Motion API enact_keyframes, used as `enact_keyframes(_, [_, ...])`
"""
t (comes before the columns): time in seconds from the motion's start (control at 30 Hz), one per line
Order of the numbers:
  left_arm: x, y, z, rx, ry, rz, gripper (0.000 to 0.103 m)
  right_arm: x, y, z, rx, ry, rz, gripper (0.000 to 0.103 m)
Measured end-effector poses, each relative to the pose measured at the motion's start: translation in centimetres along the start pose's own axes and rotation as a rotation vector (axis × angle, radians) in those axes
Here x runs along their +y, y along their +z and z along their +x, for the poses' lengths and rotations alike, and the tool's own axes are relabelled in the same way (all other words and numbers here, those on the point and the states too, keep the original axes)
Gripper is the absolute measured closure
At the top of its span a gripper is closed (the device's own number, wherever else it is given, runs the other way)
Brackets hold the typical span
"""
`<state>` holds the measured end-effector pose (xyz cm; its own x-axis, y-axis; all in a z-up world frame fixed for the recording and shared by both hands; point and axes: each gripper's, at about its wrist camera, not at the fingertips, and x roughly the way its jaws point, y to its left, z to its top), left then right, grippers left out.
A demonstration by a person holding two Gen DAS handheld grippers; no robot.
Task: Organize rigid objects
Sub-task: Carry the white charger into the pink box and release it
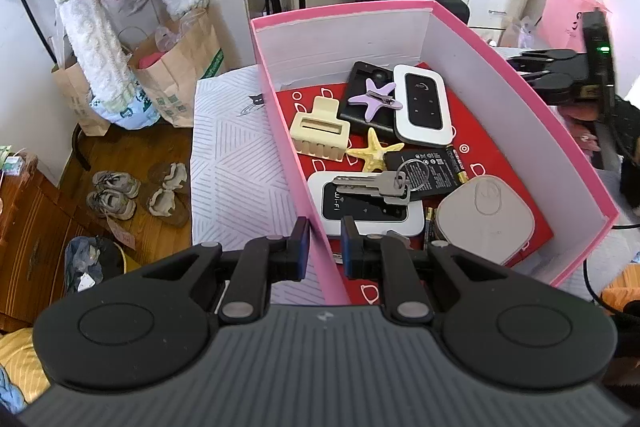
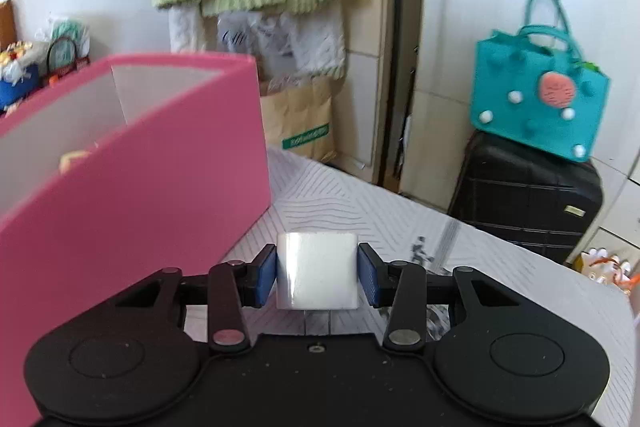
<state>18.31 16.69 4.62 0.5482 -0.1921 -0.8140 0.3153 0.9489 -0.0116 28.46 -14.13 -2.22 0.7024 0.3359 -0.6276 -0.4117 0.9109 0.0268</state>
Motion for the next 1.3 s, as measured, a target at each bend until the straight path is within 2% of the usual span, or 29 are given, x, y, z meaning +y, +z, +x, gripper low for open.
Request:
enact_keyframes(0.17, [0.2,-0.2,0.1,-0.012,-0.018,0.002,0.089,1.3,0.2,-4.9,-0.075,-0.043,-0.003,0.055])
enact_keyframes(0.33, [0.4,-0.4,0.1,-0.022,-0.029,-0.002,0.089,3.3,1.5,-9.2,-0.149,-0.041,-0.034,0.055])
enact_keyframes(0.43, [0.4,-0.6,0.1,-0.026,-0.03,0.0,0.089,4.9,2.3,-11.3,-0.188,-0.009,-0.055,0.055])
enact_keyframes(0.57, [0.4,-0.6,0.1,-0.027,-0.03,-0.001,0.089,7.1,2.8,-13.0,-0.201,0.098,-0.062,0.055])
enact_keyframes(0.73, [0.4,-0.5,0.0,-0.031,-0.026,-0.004,0.089,9.8,3.1,-12.3,-0.146,0.229,-0.06,0.055])
enact_keyframes(0.93, [0.3,-0.5,0.0,-0.031,-0.025,-0.004,0.089,12.2,3.8,-9.1,-0.016,0.226,-0.058,0.055])
enact_keyframes(1.0, [0.4,-0.5,0.0,-0.03,-0.026,-0.008,0.089,12.1,4.0,-8.3,0.013,0.31,-0.009,0.055])
enact_keyframes(1.07, [0.4,-0.5,-0.1,-0.031,-0.025,-0.007,0.089,12.3,4.0,-7.4,0.051,0.358,0.026,0.055])
enact_keyframes(1.23, [0.4,-0.5,-0.1,-0.03,-0.026,-0.008,0.089,13.4,3.7,-6.1,0.086,0.343,0.006,0.055])
enact_keyframes(1.3, [0.4,-0.5,-0.1,-0.031,-0.026,-0.009,0.089,13.6,3.7,-5.5,0.1,0.307,-0.001,0.055])
